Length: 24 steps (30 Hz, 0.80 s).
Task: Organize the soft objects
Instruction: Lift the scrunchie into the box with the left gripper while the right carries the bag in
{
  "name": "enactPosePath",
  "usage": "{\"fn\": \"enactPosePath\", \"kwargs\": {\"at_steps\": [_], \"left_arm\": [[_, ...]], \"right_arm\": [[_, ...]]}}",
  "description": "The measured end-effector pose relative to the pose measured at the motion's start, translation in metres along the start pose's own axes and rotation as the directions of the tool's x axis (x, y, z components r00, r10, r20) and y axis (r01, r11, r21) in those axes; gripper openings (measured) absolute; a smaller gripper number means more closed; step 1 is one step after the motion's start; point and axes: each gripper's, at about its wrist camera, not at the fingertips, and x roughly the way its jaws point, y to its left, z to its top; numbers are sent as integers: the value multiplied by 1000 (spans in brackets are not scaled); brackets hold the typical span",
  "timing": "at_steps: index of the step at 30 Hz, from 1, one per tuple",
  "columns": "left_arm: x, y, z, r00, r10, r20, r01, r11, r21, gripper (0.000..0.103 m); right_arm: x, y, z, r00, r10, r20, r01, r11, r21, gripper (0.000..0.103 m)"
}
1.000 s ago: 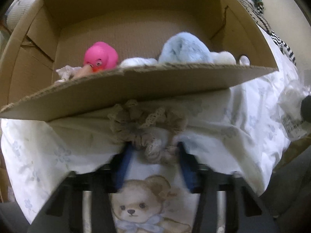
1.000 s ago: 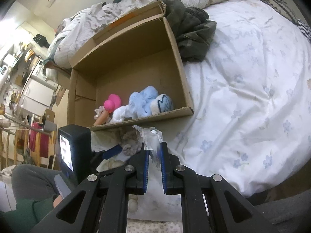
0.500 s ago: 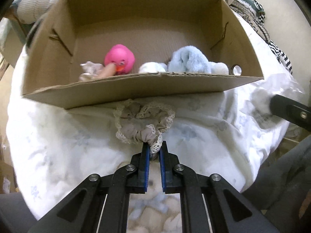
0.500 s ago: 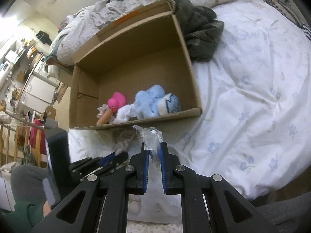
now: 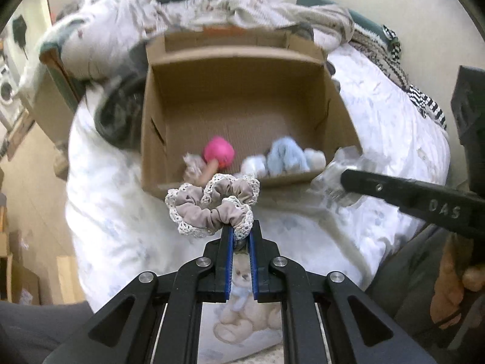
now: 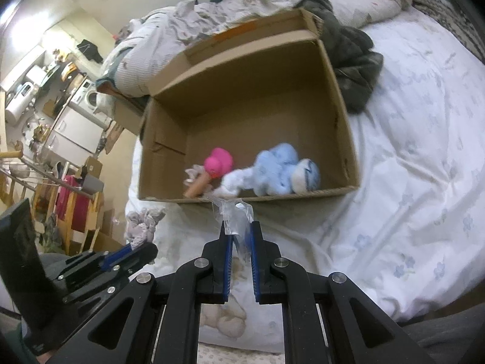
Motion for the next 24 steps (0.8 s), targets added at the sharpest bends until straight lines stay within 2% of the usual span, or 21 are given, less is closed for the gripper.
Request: {"fn": "enactPosePath", "kwargs": {"at_steps": [5,9,16,24], "left_arm": [[-18,3,23,997,27,67,-28,999,19,9],[-20,12,40,995,45,91,-47,999,14,9],[-7,21,64,993,78,87,-79,997,1,9],[26,27,78,993,98,71,-98,995,-8,9]], "right_arm": [[-5,14,12,999,20,31,-20,999,-28,13],[-10,22,24,998,42,53,-40,998,-50,13],[-2,22,41,996,51,71,-45,995,-89,13],[25,-3,46,996,77,53,-78,997,1,13]]}}
